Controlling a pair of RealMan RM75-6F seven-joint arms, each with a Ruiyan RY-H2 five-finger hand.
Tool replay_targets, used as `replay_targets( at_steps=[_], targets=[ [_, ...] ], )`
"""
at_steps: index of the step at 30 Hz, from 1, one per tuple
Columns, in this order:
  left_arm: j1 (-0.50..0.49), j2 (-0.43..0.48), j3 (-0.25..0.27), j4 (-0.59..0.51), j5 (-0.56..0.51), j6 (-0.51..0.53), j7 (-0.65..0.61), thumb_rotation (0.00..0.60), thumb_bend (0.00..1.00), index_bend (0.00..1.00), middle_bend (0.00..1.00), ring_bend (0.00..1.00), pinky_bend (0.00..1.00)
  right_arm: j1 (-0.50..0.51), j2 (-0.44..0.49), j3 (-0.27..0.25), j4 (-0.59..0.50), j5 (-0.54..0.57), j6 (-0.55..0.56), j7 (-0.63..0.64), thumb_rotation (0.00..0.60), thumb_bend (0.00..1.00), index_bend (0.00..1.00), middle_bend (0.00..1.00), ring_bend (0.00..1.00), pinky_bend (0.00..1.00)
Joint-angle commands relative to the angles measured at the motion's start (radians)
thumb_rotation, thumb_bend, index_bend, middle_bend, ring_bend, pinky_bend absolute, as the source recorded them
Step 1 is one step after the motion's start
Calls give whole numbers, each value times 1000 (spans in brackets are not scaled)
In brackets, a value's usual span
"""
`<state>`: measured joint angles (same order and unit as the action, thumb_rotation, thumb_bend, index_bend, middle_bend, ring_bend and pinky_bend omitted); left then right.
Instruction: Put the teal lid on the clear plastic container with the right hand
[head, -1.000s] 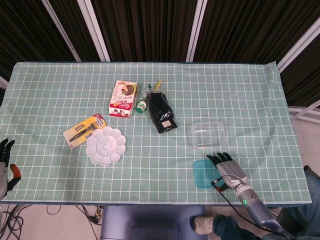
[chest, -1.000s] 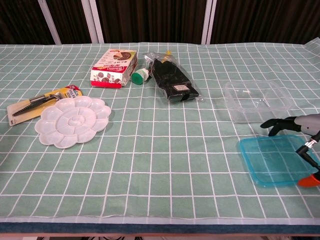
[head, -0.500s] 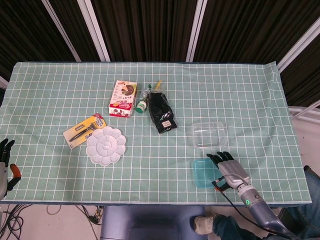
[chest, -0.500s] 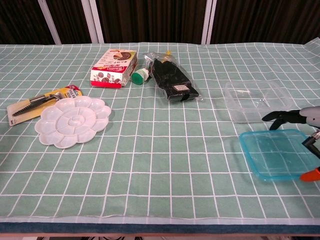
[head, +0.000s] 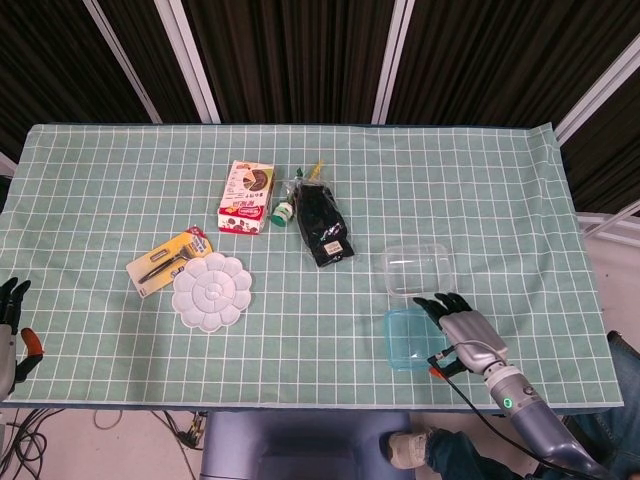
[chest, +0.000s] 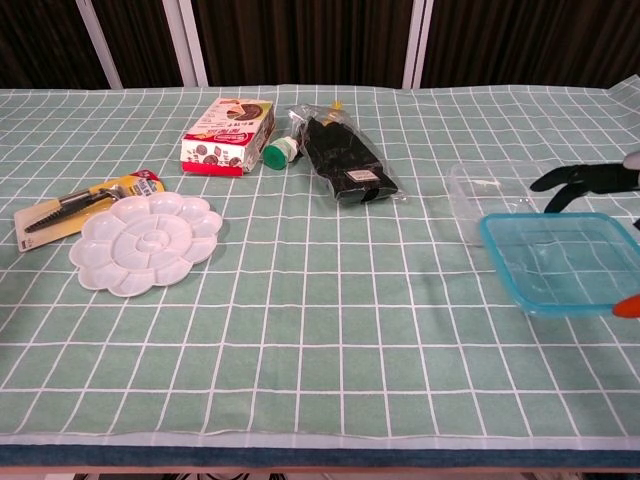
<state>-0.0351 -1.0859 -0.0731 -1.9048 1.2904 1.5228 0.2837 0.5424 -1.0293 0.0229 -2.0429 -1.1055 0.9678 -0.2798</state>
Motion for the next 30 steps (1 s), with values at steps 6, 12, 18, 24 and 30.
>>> replay_targets(
  at_steps=[6, 12, 18, 24, 30],
  targets=[
    [0, 3, -2, -2, -3, 0, -4, 600, 770, 46, 0, 0, 0, 82, 52, 96, -7, 113, -42, 16, 600, 249, 0, 391, 60, 0],
    [-1, 4, -4, -3, -5, -2, -5, 600, 770, 46, 0, 0, 0, 162, 51, 130, 39, 216, -97, -26, 600, 249, 0, 390, 60, 0],
    [-3, 7, -11, -3, -17, -3, -8, 600, 770, 46, 0, 0, 0, 243, 22, 144, 110, 327, -144, -66, 600, 250, 0, 390, 60, 0],
    [-6, 5, -18, -2, -29, -4, -2, 600, 770, 46, 0, 0, 0, 288, -14, 147, 188, 388, -173, -66, 600, 250, 0, 390, 60, 0],
    [-8, 3, -24, 2, -43, -4, 1, 600, 770, 46, 0, 0, 0, 311, -54, 145, 281, 416, -211, -39, 600, 249, 0, 390, 60, 0]
  ],
)
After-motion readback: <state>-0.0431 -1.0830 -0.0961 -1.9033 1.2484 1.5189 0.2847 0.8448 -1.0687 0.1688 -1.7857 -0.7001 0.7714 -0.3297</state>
